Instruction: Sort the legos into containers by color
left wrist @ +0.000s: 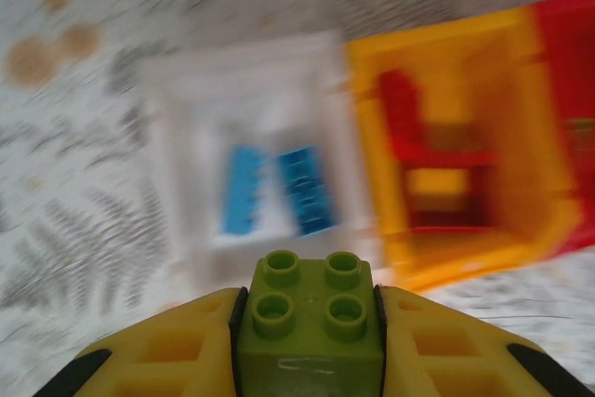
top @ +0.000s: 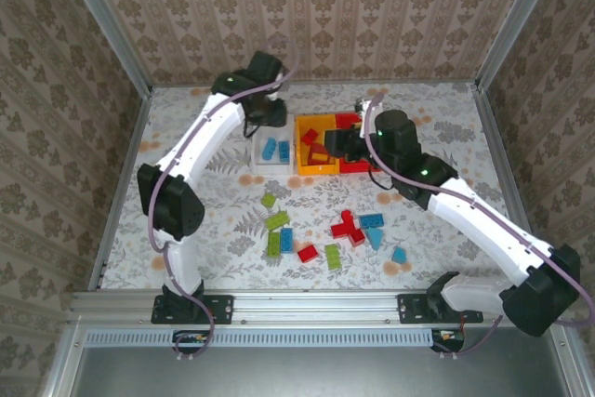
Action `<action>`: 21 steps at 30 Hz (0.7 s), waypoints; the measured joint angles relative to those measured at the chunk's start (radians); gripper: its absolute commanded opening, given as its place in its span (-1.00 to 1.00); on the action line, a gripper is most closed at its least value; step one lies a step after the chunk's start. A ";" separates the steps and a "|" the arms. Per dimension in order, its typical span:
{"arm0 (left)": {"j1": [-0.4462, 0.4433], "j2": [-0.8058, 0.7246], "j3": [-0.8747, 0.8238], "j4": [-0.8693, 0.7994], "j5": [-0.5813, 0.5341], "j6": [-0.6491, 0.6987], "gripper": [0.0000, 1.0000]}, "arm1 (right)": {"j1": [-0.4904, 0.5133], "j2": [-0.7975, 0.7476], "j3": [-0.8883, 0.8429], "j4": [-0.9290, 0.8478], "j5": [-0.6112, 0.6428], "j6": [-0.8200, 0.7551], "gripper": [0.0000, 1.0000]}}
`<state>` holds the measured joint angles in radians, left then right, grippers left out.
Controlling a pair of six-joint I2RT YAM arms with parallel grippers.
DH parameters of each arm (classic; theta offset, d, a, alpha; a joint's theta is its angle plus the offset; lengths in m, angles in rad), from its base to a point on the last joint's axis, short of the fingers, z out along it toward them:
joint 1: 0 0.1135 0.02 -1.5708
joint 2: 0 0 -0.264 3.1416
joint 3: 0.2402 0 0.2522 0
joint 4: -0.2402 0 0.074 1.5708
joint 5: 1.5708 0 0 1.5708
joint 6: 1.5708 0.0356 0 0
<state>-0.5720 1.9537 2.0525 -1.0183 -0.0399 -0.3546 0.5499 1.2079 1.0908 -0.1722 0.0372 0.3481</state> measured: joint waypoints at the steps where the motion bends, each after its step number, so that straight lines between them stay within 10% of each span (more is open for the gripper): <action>1: -0.032 0.019 0.043 0.003 0.011 -0.010 -0.40 | -0.014 -0.015 -0.002 -0.031 0.027 0.006 0.47; 21: -0.254 0.443 0.380 0.188 0.176 -0.050 -0.41 | -0.143 -0.266 -0.097 -0.289 0.169 0.095 0.47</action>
<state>-0.8257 2.3966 2.4329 -0.8307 0.1364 -0.4049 0.4065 0.9421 0.9943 -0.4614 0.2058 0.4427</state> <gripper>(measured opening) 0.323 0.737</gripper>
